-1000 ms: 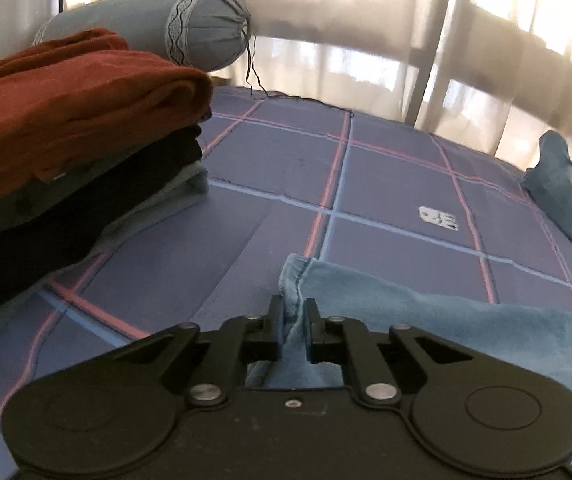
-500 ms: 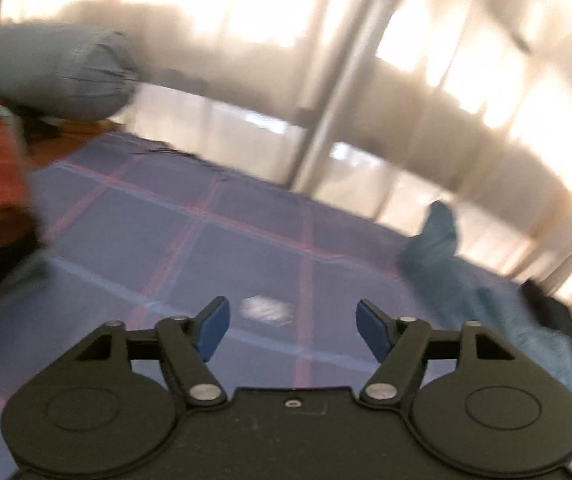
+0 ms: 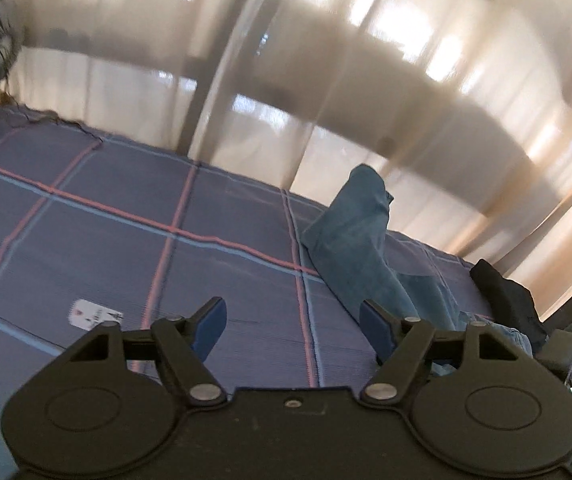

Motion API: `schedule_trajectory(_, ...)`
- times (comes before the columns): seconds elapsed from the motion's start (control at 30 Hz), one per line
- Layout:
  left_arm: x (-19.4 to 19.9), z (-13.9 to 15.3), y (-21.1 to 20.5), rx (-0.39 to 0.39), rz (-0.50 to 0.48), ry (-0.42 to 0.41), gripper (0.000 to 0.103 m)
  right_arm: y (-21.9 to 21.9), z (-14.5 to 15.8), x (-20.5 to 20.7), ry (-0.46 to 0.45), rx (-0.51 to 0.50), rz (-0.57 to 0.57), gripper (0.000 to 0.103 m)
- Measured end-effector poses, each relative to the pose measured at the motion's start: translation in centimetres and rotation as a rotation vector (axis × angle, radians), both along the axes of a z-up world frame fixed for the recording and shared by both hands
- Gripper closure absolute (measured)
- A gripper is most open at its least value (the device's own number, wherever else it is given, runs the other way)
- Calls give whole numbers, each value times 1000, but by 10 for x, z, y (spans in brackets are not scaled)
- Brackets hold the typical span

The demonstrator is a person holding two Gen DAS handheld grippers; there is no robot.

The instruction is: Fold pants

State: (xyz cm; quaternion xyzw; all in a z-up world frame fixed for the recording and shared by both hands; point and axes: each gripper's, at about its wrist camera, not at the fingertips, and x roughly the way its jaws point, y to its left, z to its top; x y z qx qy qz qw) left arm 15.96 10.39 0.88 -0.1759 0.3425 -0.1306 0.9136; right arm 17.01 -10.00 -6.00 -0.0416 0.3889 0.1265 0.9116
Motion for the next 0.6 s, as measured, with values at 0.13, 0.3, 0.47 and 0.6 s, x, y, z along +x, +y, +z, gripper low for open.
schedule_trajectory(0.13,12,-11,-5,-19,-10,35,0,-5,-4,8,-26,3,0,103)
schedule_trajectory(0.3,25,-22,-16,-70,-38,62,0,-41,31,-18,-51,274,-18,103)
schedule_trajectory(0.47,34,-36,-38,-184,-77,93,0,-75,62,-55,-85,335,-32,103)
schedule_trajectory(0.6,41,-56,-63,-283,-105,158,0,-99,71,-76,-89,389,-98,103)
